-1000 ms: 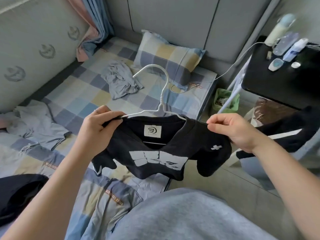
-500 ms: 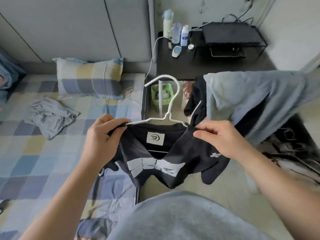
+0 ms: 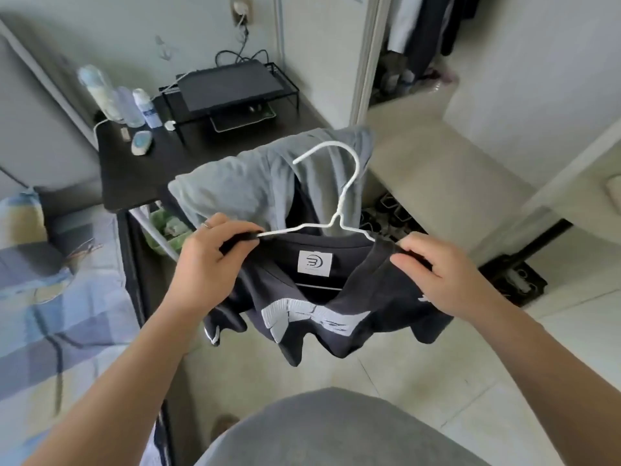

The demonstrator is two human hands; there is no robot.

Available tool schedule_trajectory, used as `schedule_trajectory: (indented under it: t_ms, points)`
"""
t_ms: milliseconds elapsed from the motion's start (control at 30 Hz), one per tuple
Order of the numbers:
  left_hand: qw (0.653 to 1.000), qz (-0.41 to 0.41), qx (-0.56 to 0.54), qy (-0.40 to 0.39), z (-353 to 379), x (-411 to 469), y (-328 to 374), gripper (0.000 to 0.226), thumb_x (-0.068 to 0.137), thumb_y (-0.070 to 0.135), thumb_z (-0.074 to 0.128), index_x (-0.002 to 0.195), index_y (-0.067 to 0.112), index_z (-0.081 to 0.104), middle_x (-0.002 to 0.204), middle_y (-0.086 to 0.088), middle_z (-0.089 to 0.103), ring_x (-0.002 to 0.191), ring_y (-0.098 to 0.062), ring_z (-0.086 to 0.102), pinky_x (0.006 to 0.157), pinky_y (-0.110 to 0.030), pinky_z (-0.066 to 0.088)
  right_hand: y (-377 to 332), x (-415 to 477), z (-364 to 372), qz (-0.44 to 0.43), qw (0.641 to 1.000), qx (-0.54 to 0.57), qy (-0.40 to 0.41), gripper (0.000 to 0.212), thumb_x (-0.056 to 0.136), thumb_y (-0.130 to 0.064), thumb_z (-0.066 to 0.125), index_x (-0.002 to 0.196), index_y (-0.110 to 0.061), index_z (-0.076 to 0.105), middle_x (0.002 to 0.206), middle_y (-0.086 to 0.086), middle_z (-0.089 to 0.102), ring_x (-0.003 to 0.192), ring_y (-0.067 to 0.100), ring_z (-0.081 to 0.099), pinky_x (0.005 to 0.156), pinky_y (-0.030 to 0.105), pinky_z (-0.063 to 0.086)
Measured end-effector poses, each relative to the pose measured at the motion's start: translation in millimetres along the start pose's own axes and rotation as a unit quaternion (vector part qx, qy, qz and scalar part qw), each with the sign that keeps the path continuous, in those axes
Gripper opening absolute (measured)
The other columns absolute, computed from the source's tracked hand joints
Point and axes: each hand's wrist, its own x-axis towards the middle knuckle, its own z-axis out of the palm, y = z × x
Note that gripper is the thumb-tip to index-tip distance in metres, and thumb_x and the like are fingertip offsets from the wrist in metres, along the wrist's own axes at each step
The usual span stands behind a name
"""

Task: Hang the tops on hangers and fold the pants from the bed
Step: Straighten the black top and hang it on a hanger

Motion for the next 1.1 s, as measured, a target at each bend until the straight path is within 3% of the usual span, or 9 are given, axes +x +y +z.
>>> schedule_trajectory:
  t_ms: [67,167,267,367,567,633,733,900,1100]
  points:
    - [0.999,0.014,-0.018,-0.039,30.4,24.4,15.3,0.024,0.089,0.006,0.072,0.1,0.028,0.073,0.093,0.01,0.066,0.095,-0.001,0.059,0.085,-0.008,0.041,16.2,-17.4,-23.2,0.019,0.999,-0.031,0.017,0.032,0.099,-0.017,0.059,0.074,-0.033,0.047,0.07,-0.013,0.05,0.066,0.009,0.05,0.062,0.015,0.035]
    - [0.996,0.031,-0.037,-0.079,73.1,59.6,34.6,0.026,0.088,0.009,0.074,0.094,0.034,0.07,0.093,0.019,0.066,0.096,-0.001,0.061,0.086,-0.011,0.044,35.3,-41.1,-47.3,0.064,0.996,-0.053,0.024,0.031,0.1,-0.02,0.058,0.073,-0.03,0.047,0.064,-0.009,0.049,0.059,0.012,0.048,0.055,0.023,0.035]
    - [0.992,0.058,-0.034,-0.105,116.0,94.4,50.8,0.022,0.087,0.012,0.075,0.093,0.032,0.071,0.092,0.019,0.065,0.1,-0.016,0.06,0.096,-0.032,0.047,46.9,-56.5,-57.7,0.112,0.992,-0.043,0.044,0.024,0.102,-0.034,0.046,0.079,-0.032,0.045,0.064,-0.005,0.052,0.057,0.016,0.05,0.052,0.026,0.036]
    - [0.987,0.08,-0.023,-0.136,158.7,133.8,62.3,0.015,0.089,0.014,0.074,0.101,0.023,0.076,0.101,0.008,0.067,0.107,-0.024,0.059,0.102,-0.045,0.044,53.5,-57.1,-60.3,0.168,0.976,-0.012,0.136,0.017,0.098,-0.042,0.045,0.082,-0.04,0.051,0.068,-0.009,0.057,0.062,0.012,0.056,0.054,0.017,0.039]
    - [0.955,0.103,-0.058,-0.273,218.0,214.5,74.7,0.038,0.093,0.026,0.069,0.13,0.028,0.063,0.121,0.012,0.064,0.112,-0.004,0.054,0.098,-0.018,0.039,73.9,-20.6,-72.4,0.285,0.902,0.069,0.317,0.033,0.103,-0.02,0.054,0.073,-0.035,0.057,0.06,-0.012,0.053,0.058,0.002,0.051,0.058,0.017,0.041]
    - [0.932,0.113,-0.07,-0.337,226.9,239.4,78.8,0.036,0.094,0.027,0.068,0.13,0.029,0.062,0.119,0.013,0.067,0.113,-0.006,0.059,0.102,-0.026,0.044,74.9,2.7,-79.8,0.307,0.874,0.088,0.367,0.043,0.102,-0.017,0.054,0.065,-0.037,0.053,0.056,-0.016,0.046,0.054,0.001,0.045,0.057,0.017,0.038]
    - [0.906,0.154,-0.067,-0.388,235.6,281.0,83.8,0.028,0.094,0.029,0.068,0.122,0.029,0.066,0.116,0.015,0.068,0.111,-0.004,0.061,0.103,-0.034,0.049,77.1,44.0,-90.1,0.316,0.836,0.096,0.438,0.036,0.102,-0.021,0.054,0.068,-0.032,0.055,0.06,-0.014,0.049,0.058,0.004,0.048,0.06,0.026,0.039]
    - [0.858,0.213,-0.089,-0.458,240.2,343.7,99.4,0.024,0.094,0.044,0.063,0.116,0.037,0.068,0.109,0.029,0.066,0.104,0.01,0.06,0.096,-0.029,0.051,80.8,128.3,-111.6,0.283,0.788,0.11,0.536,0.025,0.098,-0.03,0.053,0.074,-0.033,0.058,0.066,-0.017,0.055,0.062,-0.001,0.052,0.057,0.014,0.044]
    - [0.831,0.211,-0.159,-0.489,239.2,390.2,120.6,0.038,0.088,0.056,0.062,0.124,0.045,0.059,0.113,0.03,0.063,0.11,0.011,0.056,0.091,-0.018,0.045,86.4,224.6,-161.9,0.22,0.778,0.161,0.566,0.01,0.1,-0.016,0.053,0.095,-0.016,0.061,0.069,-0.016,0.064,0.064,0.0,0.06,0.057,0.014,0.049]
